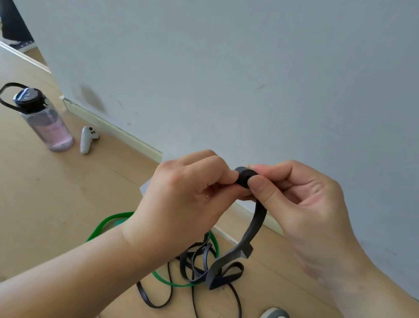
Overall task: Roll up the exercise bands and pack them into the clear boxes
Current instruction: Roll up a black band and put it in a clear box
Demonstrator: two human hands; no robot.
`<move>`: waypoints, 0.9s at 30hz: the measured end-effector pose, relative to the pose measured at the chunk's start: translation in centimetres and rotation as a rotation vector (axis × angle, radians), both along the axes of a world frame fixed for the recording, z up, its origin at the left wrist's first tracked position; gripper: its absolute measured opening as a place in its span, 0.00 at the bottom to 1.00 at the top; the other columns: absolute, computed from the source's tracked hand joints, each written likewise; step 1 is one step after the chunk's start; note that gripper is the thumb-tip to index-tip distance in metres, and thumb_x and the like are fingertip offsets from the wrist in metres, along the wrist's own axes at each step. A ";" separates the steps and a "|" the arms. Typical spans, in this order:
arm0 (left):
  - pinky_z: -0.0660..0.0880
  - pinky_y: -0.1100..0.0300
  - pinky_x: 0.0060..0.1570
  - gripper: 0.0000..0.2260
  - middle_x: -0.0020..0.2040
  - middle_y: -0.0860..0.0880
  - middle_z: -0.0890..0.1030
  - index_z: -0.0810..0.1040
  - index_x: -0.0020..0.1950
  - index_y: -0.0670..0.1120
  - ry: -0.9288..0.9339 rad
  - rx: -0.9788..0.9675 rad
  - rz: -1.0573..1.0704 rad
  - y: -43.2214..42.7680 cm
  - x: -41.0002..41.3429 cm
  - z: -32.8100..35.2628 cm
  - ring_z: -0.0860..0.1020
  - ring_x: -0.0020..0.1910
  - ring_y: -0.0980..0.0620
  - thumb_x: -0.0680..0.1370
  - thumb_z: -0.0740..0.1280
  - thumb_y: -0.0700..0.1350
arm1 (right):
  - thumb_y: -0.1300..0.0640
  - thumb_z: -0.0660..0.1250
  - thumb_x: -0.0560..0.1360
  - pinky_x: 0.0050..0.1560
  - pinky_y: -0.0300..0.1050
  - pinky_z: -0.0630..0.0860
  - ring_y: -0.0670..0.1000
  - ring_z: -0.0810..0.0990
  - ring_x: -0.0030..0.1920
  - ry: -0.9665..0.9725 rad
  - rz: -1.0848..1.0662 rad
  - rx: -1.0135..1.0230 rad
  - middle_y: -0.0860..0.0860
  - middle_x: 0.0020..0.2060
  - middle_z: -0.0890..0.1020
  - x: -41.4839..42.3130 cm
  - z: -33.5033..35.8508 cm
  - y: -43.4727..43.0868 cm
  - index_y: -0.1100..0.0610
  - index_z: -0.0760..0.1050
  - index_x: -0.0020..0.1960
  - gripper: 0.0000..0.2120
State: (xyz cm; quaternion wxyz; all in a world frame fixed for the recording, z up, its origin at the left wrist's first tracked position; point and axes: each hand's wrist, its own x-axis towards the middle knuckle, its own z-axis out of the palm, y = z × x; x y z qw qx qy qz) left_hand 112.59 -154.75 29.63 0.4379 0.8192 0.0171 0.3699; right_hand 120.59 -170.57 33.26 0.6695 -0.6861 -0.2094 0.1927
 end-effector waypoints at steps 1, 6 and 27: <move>0.80 0.49 0.31 0.09 0.35 0.45 0.82 0.81 0.39 0.38 0.001 0.003 0.013 0.0 0.0 0.2 0.84 0.34 0.44 0.75 0.78 0.39 | 0.59 0.74 0.68 0.51 0.52 0.86 0.59 0.88 0.43 -0.003 0.008 -0.004 0.57 0.44 0.89 -0.1 0.0 0.1 0.60 0.84 0.49 0.10; 0.78 0.53 0.30 0.09 0.33 0.46 0.81 0.81 0.38 0.38 0.002 0.054 0.078 0.0 -0.1 0.2 0.82 0.32 0.48 0.73 0.79 0.38 | 0.58 0.74 0.68 0.50 0.50 0.86 0.60 0.88 0.43 0.047 -0.015 -0.005 0.58 0.43 0.89 -0.2 -0.3 0.5 0.62 0.84 0.48 0.11; 0.77 0.56 0.42 0.08 0.51 0.47 0.79 0.80 0.59 0.38 0.059 0.255 0.022 -0.1 0.1 0.2 0.79 0.42 0.51 0.80 0.67 0.34 | 0.60 0.73 0.70 0.52 0.50 0.85 0.58 0.89 0.46 0.176 -0.016 0.032 0.58 0.44 0.89 -0.5 0.1 0.4 0.61 0.82 0.54 0.12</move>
